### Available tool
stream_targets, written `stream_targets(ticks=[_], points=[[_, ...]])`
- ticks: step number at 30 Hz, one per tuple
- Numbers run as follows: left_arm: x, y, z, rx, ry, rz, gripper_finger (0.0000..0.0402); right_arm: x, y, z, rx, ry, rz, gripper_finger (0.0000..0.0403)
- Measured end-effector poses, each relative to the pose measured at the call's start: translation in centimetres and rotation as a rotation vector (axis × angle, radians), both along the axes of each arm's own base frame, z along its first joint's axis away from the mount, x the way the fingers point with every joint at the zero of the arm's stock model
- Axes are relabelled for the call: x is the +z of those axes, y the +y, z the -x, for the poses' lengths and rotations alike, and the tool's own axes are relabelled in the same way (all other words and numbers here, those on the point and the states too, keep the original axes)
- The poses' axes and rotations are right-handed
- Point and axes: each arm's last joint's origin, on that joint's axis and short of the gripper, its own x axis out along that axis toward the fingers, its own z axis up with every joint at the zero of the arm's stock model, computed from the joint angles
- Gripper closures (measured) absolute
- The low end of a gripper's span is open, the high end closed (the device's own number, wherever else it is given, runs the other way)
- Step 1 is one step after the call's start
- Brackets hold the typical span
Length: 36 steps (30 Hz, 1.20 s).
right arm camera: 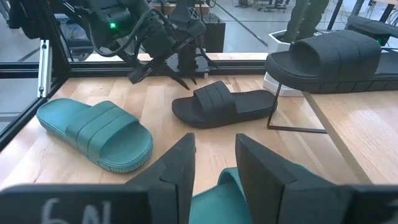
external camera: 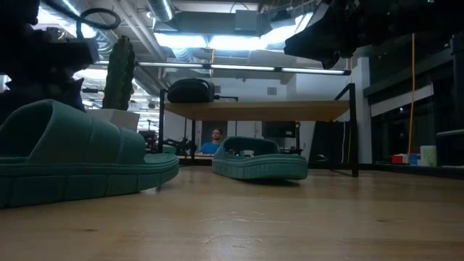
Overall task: Pick and place slides into the shelf
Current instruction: Put the black slide on the shelf
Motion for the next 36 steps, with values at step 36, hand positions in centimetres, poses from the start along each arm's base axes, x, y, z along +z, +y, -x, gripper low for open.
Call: stream_targets(ticks=[36], points=[[-0.26,0.16,-0.19,0.018,-0.011,0.031,0.0227,0.00,0.00,0.00,0.000,0.000,0.001,0.0286]])
